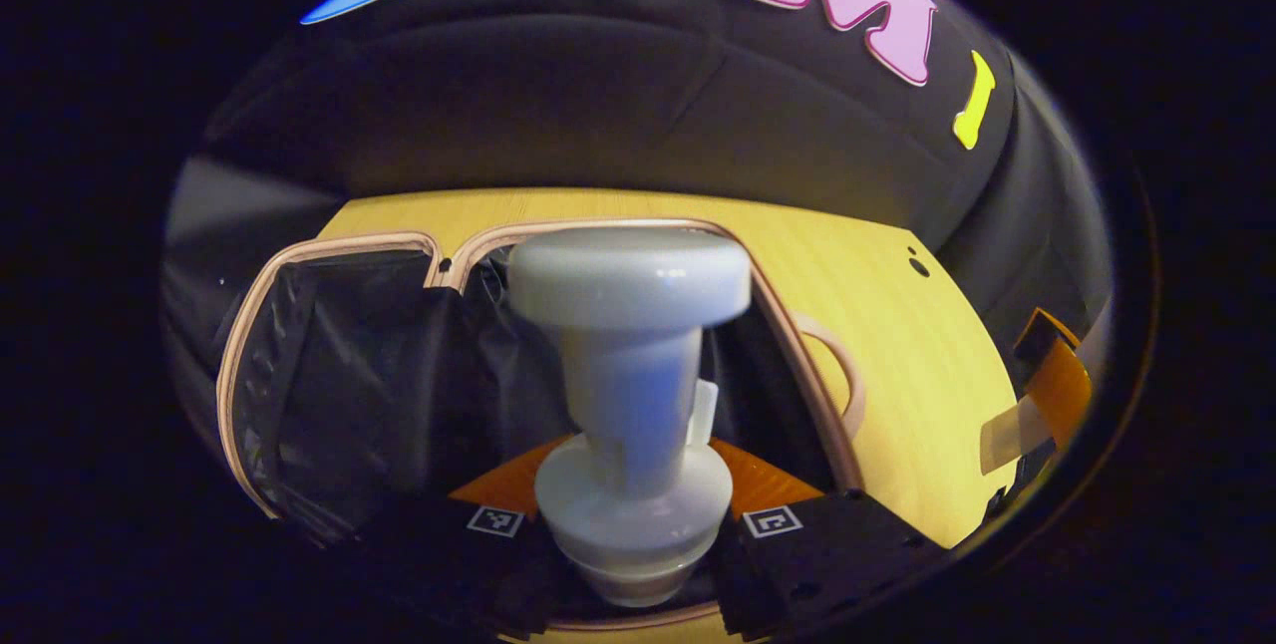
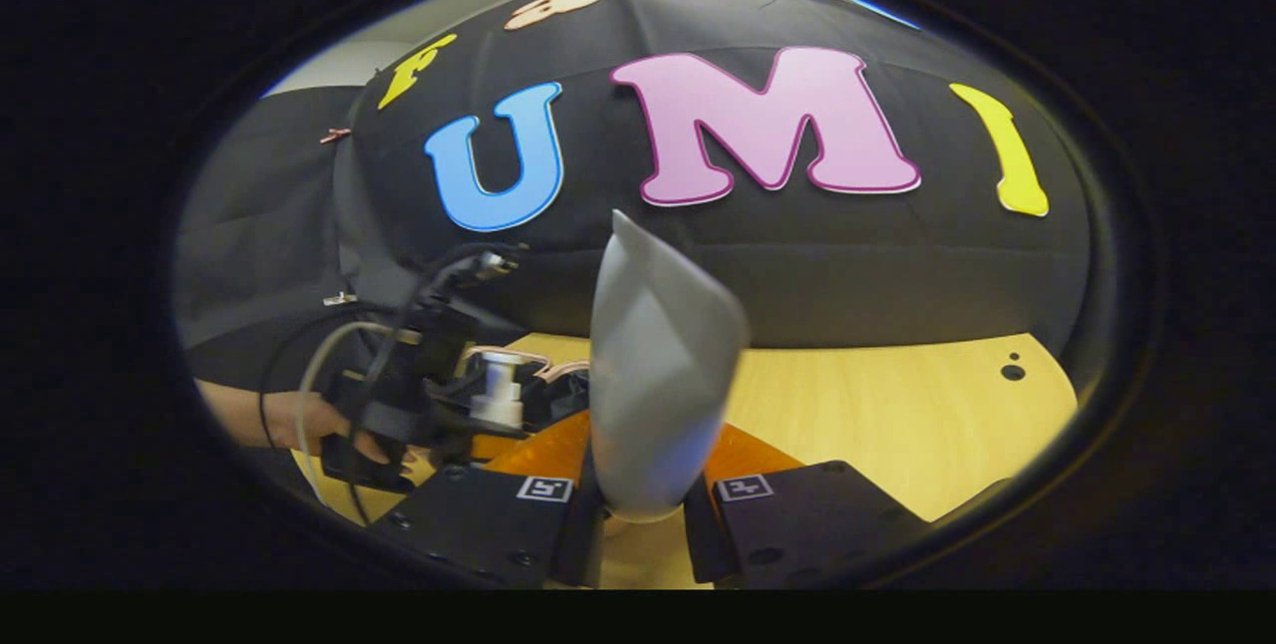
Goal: First open the suitcase, pack the skin care products into it, and then close the suitcase.
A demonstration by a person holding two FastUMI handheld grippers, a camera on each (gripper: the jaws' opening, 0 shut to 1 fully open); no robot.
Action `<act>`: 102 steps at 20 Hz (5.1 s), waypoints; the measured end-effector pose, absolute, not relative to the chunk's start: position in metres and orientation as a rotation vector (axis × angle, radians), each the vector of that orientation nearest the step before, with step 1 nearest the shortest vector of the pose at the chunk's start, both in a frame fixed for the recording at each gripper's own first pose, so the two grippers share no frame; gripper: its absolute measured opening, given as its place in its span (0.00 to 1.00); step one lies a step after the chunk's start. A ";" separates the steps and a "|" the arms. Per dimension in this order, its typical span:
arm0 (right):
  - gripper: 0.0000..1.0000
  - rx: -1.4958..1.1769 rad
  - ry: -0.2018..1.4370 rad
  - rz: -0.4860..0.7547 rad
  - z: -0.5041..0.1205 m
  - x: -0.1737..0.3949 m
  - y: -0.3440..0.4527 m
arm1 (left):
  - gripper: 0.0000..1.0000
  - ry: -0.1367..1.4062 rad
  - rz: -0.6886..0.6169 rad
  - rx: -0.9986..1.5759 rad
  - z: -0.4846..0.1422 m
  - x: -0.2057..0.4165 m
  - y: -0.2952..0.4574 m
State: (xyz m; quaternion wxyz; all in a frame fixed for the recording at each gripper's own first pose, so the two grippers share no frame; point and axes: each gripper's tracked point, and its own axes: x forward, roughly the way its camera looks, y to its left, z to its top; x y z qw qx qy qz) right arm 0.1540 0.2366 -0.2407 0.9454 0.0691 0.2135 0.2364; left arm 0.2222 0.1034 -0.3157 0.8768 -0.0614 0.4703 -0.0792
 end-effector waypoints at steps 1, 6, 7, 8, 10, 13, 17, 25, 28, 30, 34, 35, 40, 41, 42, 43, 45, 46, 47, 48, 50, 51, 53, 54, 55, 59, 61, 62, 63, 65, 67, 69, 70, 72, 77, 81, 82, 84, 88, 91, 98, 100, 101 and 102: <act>0.37 0.144 0.436 0.485 -0.242 0.156 0.241 | 0.65 1.015 -0.158 -0.116 -0.327 0.225 0.108; 0.37 0.160 0.460 0.484 -0.251 0.167 0.249 | 0.65 1.055 -0.143 -0.083 -0.344 0.255 0.118; 0.37 0.161 0.459 0.478 -0.251 0.169 0.249 | 0.65 1.092 -0.126 -0.083 -0.356 0.255 0.122; 0.37 0.162 0.458 0.473 -0.252 0.170 0.249 | 0.62 1.114 -0.113 -0.080 -0.355 0.252 0.121; 0.37 0.169 0.467 0.466 -0.256 0.173 0.252 | 0.65 1.058 -0.104 -0.076 -0.352 0.262 0.123; 0.37 0.173 0.506 0.467 -0.267 0.179 0.264 | 0.65 1.059 -0.053 -0.140 -0.348 0.251 0.123; 0.37 0.163 0.541 0.467 -0.277 0.183 0.276 | 0.80 0.824 0.034 -0.195 -0.296 0.256 0.151; 0.32 0.138 0.779 0.436 -0.352 0.172 0.309 | 0.96 0.510 0.187 -0.147 -0.179 0.165 0.239; 0.37 0.143 0.924 0.393 -0.388 0.160 0.318 | 0.96 0.459 0.217 -0.126 -0.161 0.125 0.258; 0.31 0.145 1.006 0.352 -0.403 0.153 0.325 | 0.96 0.439 0.215 -0.121 -0.154 0.103 0.263; 0.37 -0.012 1.037 0.298 -0.420 0.155 0.328 | 0.96 0.435 0.214 -0.140 -0.150 0.069 0.272; 0.29 -0.020 1.055 0.287 -0.421 0.153 0.331 | 0.96 0.436 0.220 -0.147 -0.151 0.062 0.277; 0.37 0.013 0.984 0.208 -0.405 0.166 0.345 | 0.96 0.435 0.265 -0.136 -0.151 0.037 0.304; 0.48 0.014 0.958 0.200 -0.398 0.169 0.347 | 0.96 0.435 0.277 -0.131 -0.152 0.032 0.312; 0.55 0.019 0.935 0.205 -0.389 0.170 0.350 | 0.96 0.431 0.285 -0.123 -0.152 0.030 0.320; 0.73 0.014 0.908 0.209 -0.379 0.170 0.352 | 0.92 0.426 0.300 -0.113 -0.151 0.029 0.331; 1.00 0.001 0.855 0.227 -0.361 0.169 0.354 | 0.96 0.412 0.322 -0.093 -0.155 0.034 0.356; 1.00 -0.004 0.827 0.233 -0.352 0.168 0.354 | 0.96 0.407 0.331 -0.084 -0.157 0.037 0.369; 1.00 -0.002 0.800 0.239 -0.340 0.168 0.354 | 0.96 0.392 0.334 -0.074 -0.160 0.045 0.383; 1.00 0.004 0.768 0.242 -0.329 0.168 0.354 | 0.96 0.385 0.340 -0.063 -0.165 0.053 0.398; 1.00 0.024 0.707 0.243 -0.305 0.169 0.350 | 0.96 0.374 0.364 -0.014 -0.175 0.069 0.433; 1.00 0.026 0.677 0.246 -0.294 0.170 0.347 | 0.96 0.378 0.374 0.004 -0.182 0.078 0.449; 1.00 0.019 0.616 0.258 -0.276 0.172 0.337 | 0.96 0.398 0.366 -0.011 -0.200 0.101 0.473; 1.00 0.002 0.584 0.258 -0.269 0.174 0.328 | 0.96 0.412 0.341 -0.054 -0.214 0.115 0.479; 0.99 -0.031 0.556 0.250 -0.264 0.175 0.316 | 0.96 0.429 0.304 -0.124 -0.230 0.129 0.482; 1.00 -0.128 0.513 0.239 -0.254 0.164 0.275 | 0.97 0.548 0.308 -0.288 -0.292 0.159 0.520; 0.99 -0.160 0.539 0.228 -0.260 0.152 0.251 | 0.96 0.630 0.293 -0.277 -0.318 0.172 0.527; 0.98 -0.172 0.554 0.211 -0.263 0.146 0.237 | 0.96 0.654 0.285 -0.261 -0.325 0.178 0.531; 0.98 -0.175 0.569 0.188 -0.266 0.141 0.224 | 0.96 0.652 0.266 -0.263 -0.328 0.189 0.534; 0.98 -0.169 0.593 0.145 -0.270 0.131 0.201 | 0.93 0.678 0.223 -0.311 -0.328 0.198 0.529; 0.97 -0.155 0.616 0.110 -0.274 0.124 0.183 | 0.83 0.751 0.204 -0.321 -0.340 0.201 0.530; 0.97 -0.140 0.637 0.086 -0.279 0.118 0.172 | 0.76 0.762 0.159 -0.307 -0.342 0.207 0.527; 0.98 -0.137 0.641 0.078 -0.280 0.118 0.168 | 0.70 0.767 0.145 -0.295 -0.342 0.208 0.526; 0.97 -0.142 0.644 0.072 -0.282 0.117 0.163 | 0.62 0.784 0.140 -0.298 -0.343 0.208 0.524; 0.97 -0.141 0.638 0.081 -0.283 0.118 0.162 | 0.27 0.830 0.191 -0.263 -0.354 0.204 0.524; 1.00 -0.143 0.637 0.092 -0.284 0.118 0.160 | 0.20 0.802 0.220 -0.194 -0.335 0.205 0.527; 0.98 -0.143 0.634 0.095 -0.283 0.117 0.159 | 0.18 0.792 0.223 -0.169 -0.325 0.205 0.527; 0.98 -0.139 0.623 0.096 -0.280 0.118 0.157 | 0.16 0.776 0.226 -0.122 -0.305 0.204 0.523; 0.98 -0.111 0.619 0.099 -0.274 0.118 0.153 | 0.14 0.661 0.215 -0.018 -0.238 0.206 0.511; 0.97 -0.109 0.600 0.105 -0.259 0.118 0.146 | 0.13 0.567 0.171 -0.029 -0.173 0.210 0.485; 0.97 -0.081 0.565 0.088 -0.233 0.113 0.115 | 0.12 0.394 0.037 -0.047 -0.036 0.219 0.369; 0.97 -0.068 0.564 0.075 -0.232 0.110 0.104 | 0.12 0.360 -0.009 -0.040 -0.019 0.230 0.322; 0.97 -0.064 0.566 0.064 -0.232 0.108 0.097 | 0.12 0.349 -0.032 -0.031 -0.013 0.234 0.299; 0.97 -0.059 0.565 0.054 -0.232 0.108 0.089 | 0.12 0.327 -0.042 -0.026 -0.007 0.238 0.280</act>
